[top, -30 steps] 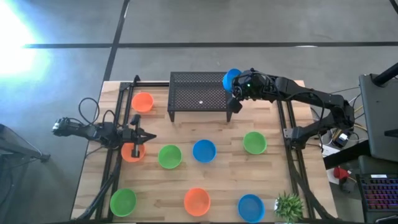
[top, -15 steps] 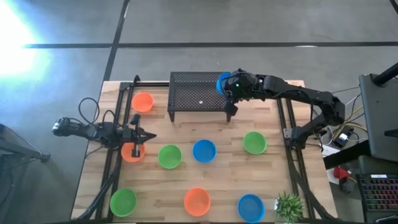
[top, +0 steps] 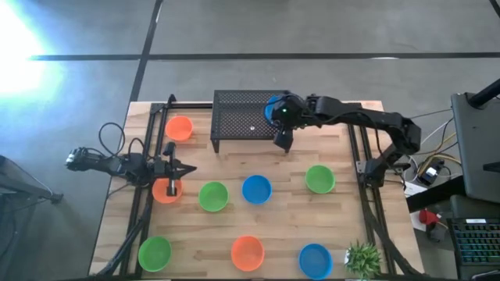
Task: Pick & Place Mini bowls
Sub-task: Put the top blue bowl on the shelf
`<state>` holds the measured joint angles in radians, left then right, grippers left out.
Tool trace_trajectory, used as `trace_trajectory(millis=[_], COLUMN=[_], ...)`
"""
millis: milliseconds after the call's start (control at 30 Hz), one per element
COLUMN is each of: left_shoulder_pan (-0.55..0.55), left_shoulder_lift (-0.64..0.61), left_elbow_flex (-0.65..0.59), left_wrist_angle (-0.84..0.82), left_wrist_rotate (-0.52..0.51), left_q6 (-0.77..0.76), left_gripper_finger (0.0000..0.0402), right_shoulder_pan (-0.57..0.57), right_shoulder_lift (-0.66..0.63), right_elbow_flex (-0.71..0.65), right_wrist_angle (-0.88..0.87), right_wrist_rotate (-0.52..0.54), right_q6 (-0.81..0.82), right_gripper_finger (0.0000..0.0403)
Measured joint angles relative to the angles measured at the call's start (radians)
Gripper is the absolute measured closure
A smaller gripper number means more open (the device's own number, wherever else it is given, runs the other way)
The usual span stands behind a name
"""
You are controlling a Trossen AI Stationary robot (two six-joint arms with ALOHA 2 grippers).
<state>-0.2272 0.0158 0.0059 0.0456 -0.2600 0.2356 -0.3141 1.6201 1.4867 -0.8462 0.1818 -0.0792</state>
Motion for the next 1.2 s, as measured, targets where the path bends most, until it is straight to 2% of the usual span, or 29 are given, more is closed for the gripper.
trace_trajectory(millis=[200, 1200], left_shoulder_pan=[0.000, 0.000], left_shoulder_lift=[0.000, 0.000], left_elbow_flex=[0.000, 0.000], left_wrist_angle=[0.004, 0.006], left_wrist_rotate=[0.000, 0.000], left_q6=[0.000, 0.021], left_gripper_finger=[0.0402, 0.0402], right_shoulder_pan=[-0.007, -0.007], right_shoulder_lift=[0.006, 0.014], right_elbow_flex=[0.012, 0.010], right_wrist_angle=[-0.044, -0.035], right_wrist_rotate=[0.019, 0.029], right_q6=[-0.003, -0.038], right_gripper_finger=[0.0394, 0.0394])
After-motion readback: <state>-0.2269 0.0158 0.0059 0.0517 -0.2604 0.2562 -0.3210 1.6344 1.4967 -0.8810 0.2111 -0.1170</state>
